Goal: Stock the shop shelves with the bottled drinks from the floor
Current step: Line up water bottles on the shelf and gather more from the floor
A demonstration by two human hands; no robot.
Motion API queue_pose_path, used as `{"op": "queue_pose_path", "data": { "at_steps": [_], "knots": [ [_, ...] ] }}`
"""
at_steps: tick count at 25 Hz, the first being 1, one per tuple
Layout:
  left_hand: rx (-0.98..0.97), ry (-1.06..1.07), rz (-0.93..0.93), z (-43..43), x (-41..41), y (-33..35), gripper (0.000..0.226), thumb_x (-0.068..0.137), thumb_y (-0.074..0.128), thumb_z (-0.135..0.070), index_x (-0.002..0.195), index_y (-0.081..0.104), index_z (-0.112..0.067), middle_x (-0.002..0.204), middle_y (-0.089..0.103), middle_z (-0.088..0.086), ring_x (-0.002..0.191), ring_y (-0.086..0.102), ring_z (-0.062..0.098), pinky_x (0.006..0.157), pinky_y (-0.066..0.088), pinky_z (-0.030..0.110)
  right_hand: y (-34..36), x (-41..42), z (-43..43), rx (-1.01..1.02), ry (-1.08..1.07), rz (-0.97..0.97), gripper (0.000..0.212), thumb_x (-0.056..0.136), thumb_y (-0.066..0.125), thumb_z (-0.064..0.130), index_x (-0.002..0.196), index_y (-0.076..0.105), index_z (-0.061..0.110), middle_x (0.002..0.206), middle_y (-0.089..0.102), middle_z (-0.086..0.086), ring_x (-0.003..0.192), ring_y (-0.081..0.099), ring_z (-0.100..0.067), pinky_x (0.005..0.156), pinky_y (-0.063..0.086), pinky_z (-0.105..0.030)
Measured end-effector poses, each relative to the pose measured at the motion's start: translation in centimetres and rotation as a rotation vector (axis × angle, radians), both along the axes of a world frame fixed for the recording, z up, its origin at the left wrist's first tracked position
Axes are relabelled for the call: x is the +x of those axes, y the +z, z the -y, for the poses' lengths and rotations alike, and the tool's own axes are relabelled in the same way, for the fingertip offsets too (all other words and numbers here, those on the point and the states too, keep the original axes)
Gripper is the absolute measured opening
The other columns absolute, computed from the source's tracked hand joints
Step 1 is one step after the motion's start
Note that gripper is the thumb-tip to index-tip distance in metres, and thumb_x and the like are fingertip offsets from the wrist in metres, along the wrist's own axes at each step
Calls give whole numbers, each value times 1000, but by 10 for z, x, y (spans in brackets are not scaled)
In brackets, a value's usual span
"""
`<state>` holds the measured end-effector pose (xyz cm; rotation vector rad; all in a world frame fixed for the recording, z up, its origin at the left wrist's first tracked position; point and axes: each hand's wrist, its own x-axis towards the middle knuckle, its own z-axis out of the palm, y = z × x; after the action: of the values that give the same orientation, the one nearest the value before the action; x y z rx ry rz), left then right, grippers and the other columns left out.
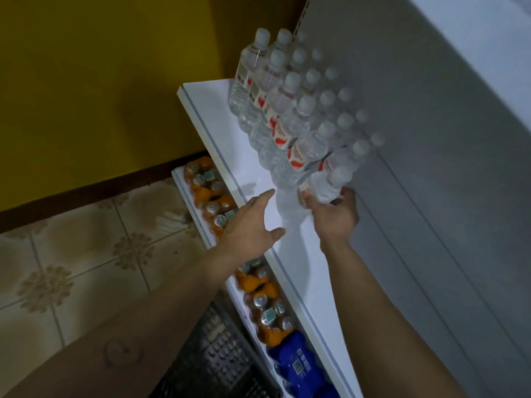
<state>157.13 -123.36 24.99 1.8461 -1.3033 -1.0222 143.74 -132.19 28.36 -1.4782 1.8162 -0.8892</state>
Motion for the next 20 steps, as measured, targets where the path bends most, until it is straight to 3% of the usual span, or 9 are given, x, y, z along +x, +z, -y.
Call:
{"op": "queue_pose_path", "data": {
  "at_steps": [6,11,15,20],
  "knots": [
    [21,74,-42,-10,9,-4,82,86,71,-36,151,20,-38,156,33,-6,140,36,19,110,40,40,-14,13,39,-2,-83,141,58,65,90,25,115,61,20,105,70,10,94,68,-9,89,55,-27],
    [-3,38,-46,-19,9,9,83,88,71,-30,152,19,-38,158,28,-9,144,30,17,114,36,38,-22,15,51,16,-129,207,72,55,91,31,118,59,24,111,69,5,98,69,-15,89,58,-43],
    [15,12,-49,-27,9,19,83,89,70,-30,153,17,-37,158,28,-7,144,28,17,114,35,39,-17,14,49,86,-77,188,75,60,92,25,125,56,18,119,67,2,107,66,-19,97,53,-36],
    [7,4,-3,-39,19,33,85,88,70,-30,154,15,-31,157,30,-1,142,33,20,113,35,38,3,9,37,124,-43,156,82,66,90,13,135,46,10,129,61,-5,114,60,-22,94,49,-30]
  ]
}}
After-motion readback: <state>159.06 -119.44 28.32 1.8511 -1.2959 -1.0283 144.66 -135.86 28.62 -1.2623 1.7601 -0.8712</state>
